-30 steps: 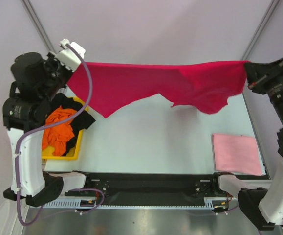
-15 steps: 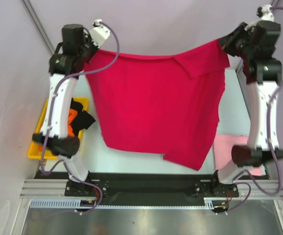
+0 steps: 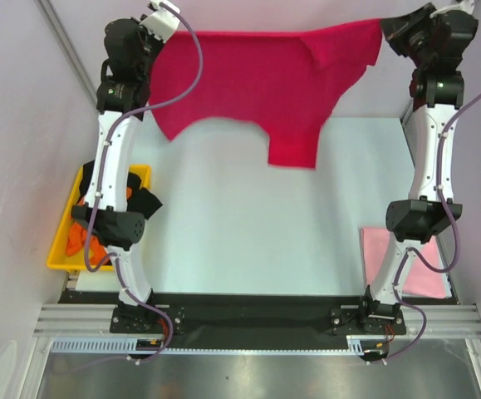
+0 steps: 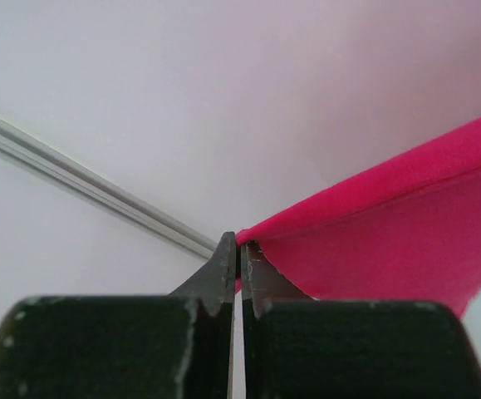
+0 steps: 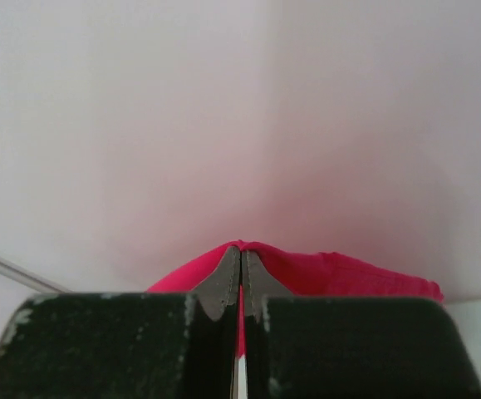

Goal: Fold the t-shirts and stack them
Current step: Flatten the tshirt out, then fold the tshirt

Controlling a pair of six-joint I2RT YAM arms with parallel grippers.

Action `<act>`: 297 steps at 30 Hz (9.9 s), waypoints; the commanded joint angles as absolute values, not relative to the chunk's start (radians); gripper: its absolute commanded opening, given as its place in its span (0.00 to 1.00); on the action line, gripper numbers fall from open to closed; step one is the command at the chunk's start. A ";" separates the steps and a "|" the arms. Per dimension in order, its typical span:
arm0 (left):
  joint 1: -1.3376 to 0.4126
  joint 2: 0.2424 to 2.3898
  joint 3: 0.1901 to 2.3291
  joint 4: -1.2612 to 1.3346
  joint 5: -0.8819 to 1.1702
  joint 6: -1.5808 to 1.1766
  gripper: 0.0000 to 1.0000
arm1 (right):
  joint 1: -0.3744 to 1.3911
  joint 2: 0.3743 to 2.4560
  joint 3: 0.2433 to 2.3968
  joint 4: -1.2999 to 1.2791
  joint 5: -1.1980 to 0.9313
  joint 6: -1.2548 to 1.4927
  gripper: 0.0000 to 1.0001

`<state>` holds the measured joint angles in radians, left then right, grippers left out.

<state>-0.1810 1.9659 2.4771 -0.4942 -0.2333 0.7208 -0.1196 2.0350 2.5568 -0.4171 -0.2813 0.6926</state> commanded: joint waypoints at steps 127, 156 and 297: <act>-0.146 1.719 1.575 -0.861 0.213 0.698 0.90 | -0.166 1.623 1.377 -0.539 -0.051 0.305 0.62; -0.006 2.511 2.287 -0.848 0.224 0.224 0.75 | 0.072 2.721 2.549 -0.614 -0.057 0.248 0.53; -0.008 1.917 1.361 -0.362 0.255 0.723 0.02 | -0.009 1.799 1.232 -0.396 -0.046 0.456 0.00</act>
<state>-0.0090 1.9667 1.3552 -0.3767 0.2394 0.6960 -0.0025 1.8397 1.2259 -0.4000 -0.0544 0.4522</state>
